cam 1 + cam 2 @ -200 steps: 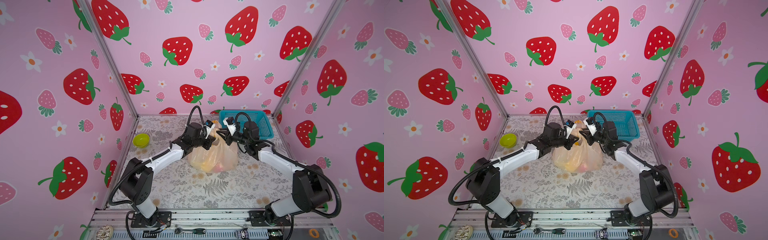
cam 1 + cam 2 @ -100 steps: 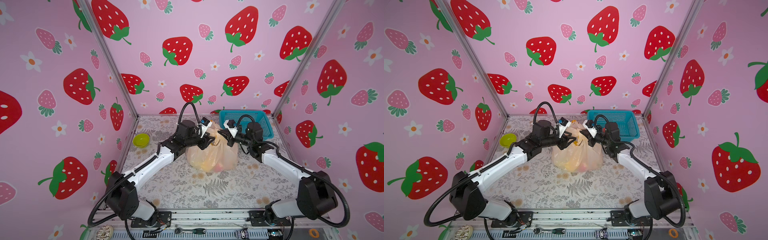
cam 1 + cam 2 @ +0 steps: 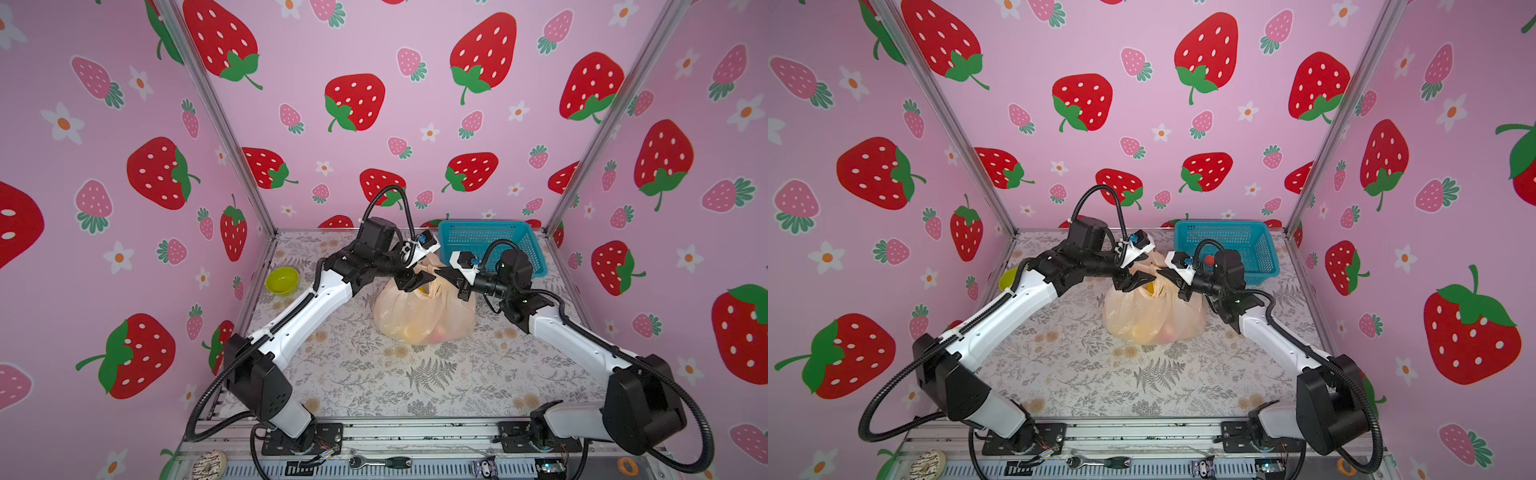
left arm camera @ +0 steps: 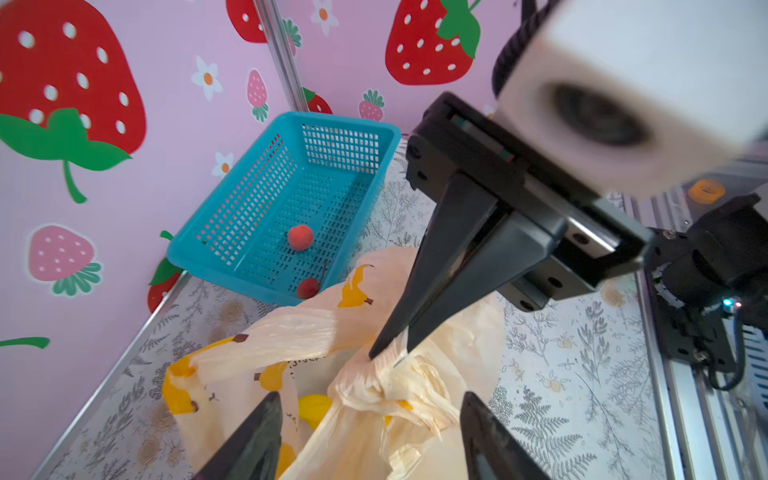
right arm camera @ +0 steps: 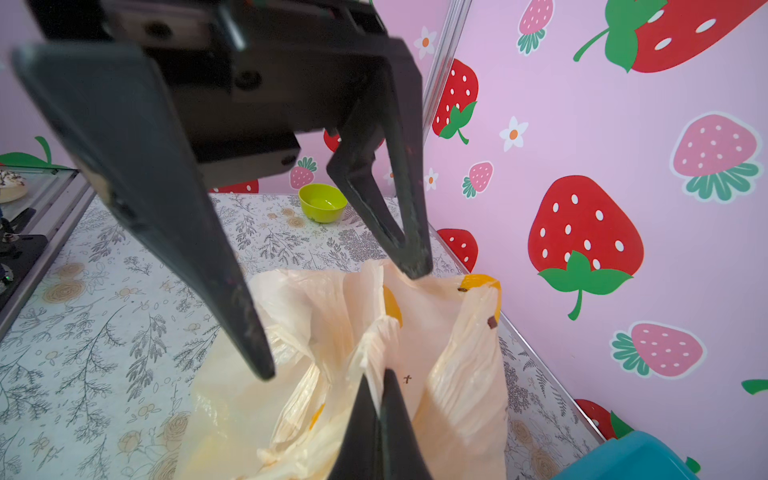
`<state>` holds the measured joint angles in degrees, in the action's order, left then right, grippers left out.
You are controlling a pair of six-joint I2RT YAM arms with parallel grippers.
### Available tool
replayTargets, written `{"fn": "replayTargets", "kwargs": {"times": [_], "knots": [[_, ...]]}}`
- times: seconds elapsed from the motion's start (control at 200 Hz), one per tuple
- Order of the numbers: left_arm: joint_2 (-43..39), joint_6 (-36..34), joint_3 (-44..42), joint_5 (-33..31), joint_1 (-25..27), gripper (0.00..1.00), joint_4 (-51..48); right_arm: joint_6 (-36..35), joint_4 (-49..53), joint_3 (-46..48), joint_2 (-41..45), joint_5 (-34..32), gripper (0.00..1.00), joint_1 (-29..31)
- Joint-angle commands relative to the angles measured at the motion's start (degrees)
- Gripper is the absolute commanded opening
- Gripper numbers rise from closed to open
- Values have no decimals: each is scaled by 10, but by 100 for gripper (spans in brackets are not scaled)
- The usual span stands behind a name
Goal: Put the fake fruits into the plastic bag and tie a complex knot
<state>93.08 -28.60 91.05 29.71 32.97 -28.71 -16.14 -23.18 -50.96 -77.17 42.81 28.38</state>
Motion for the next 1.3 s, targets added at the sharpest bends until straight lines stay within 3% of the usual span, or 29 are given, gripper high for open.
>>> {"fn": "replayTargets", "kwargs": {"times": [0.0,0.24,0.575,0.7,0.77,0.895,0.95,1.051,1.296], "knots": [[26,-43,44,53,-9,67,-80,-5,-29,8,17,12,0,-1],[69,-42,72,72,-11,58,-81,8,-43,7,12,18,0,-1],[88,-59,94,65,-14,12,-101,5,-40,4,10,6,0,-1],[62,-88,58,46,-13,1,-61,-5,-35,8,18,-4,0,-1],[48,-100,39,32,-10,0,-36,-12,-34,14,23,-9,7,-1],[34,-130,18,20,-7,0,-17,-32,-29,27,34,-25,36,-1],[26,-145,6,14,-5,0,-7,-49,-23,34,38,-38,43,-1],[12,-165,-17,6,1,0,15,-76,-11,39,39,-48,51,-1],[9,-182,-24,5,9,0,17,-96,0,21,5,-51,56,9]]}}
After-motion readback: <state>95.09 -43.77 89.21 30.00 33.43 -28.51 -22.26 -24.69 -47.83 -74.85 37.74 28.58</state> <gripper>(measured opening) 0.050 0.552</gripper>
